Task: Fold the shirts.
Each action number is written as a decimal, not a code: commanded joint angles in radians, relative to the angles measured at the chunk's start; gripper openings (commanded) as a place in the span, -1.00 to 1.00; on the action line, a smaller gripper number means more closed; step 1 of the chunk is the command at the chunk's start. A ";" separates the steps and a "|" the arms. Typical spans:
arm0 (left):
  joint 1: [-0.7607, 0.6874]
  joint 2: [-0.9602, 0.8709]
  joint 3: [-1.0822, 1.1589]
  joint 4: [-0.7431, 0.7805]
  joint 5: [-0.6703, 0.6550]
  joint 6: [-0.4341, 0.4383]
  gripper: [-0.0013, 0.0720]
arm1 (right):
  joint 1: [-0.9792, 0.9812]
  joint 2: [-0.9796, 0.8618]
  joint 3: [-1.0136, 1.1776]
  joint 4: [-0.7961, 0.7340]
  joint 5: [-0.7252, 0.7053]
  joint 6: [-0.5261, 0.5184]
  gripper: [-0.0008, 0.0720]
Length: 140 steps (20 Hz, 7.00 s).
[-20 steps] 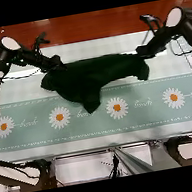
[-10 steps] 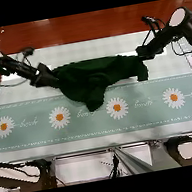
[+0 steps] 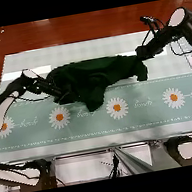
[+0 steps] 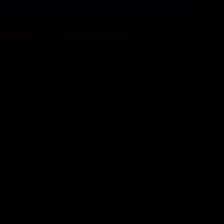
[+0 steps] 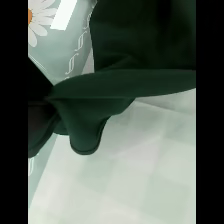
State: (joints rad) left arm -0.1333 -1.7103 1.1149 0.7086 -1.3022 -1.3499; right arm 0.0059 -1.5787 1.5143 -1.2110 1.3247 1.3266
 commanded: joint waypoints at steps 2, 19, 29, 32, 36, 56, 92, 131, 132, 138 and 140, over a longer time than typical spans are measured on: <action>-0.049 -0.063 -0.021 -0.118 0.102 0.002 0.68 | 0.000 0.000 0.000 0.000 -0.016 -0.005 -0.92; 0.177 0.704 0.104 -0.237 0.149 0.153 -0.90 | 0.000 0.271 0.042 -0.005 -0.059 -0.008 -0.92; 0.563 1.149 0.535 -0.140 0.187 0.029 -0.90 | 0.000 0.881 0.059 -0.189 -0.269 0.197 -0.92; 0.563 1.175 0.614 -0.066 0.112 0.028 -0.90 | 0.000 0.981 0.059 -0.217 -0.258 0.216 -0.92; 0.563 1.181 0.723 0.040 -0.030 -0.020 -0.90 | 0.000 1.071 0.060 -0.249 -0.161 0.240 -0.92; 0.463 0.787 0.375 0.235 -0.262 -0.109 -0.90 | 0.109 0.333 0.059 -0.182 0.027 0.227 -0.92; 0.469 0.537 -0.606 0.215 -0.064 -0.004 0.72 | -0.484 0.277 -0.456 0.304 -0.042 -0.150 0.16; 0.166 0.429 -0.439 0.136 0.229 -0.045 -0.89 | -0.074 0.138 -0.760 0.682 -0.536 -0.181 -0.92; 0.166 0.429 -0.422 0.136 0.228 -0.036 -0.89 | -0.084 0.143 -0.751 0.682 -0.513 -0.200 -0.92; 0.166 0.606 -0.176 0.121 0.209 0.005 -0.89 | -0.202 0.383 -0.573 0.679 -0.362 -0.277 -0.92; 0.169 0.733 0.005 0.122 0.222 0.007 -0.89 | -0.245 0.520 -0.449 0.680 -0.368 -0.277 -0.92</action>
State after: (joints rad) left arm 0.0341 -1.1114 0.9325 0.8383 -1.0931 -1.3575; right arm -0.1848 -1.2091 0.9379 -0.5358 0.9302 1.0645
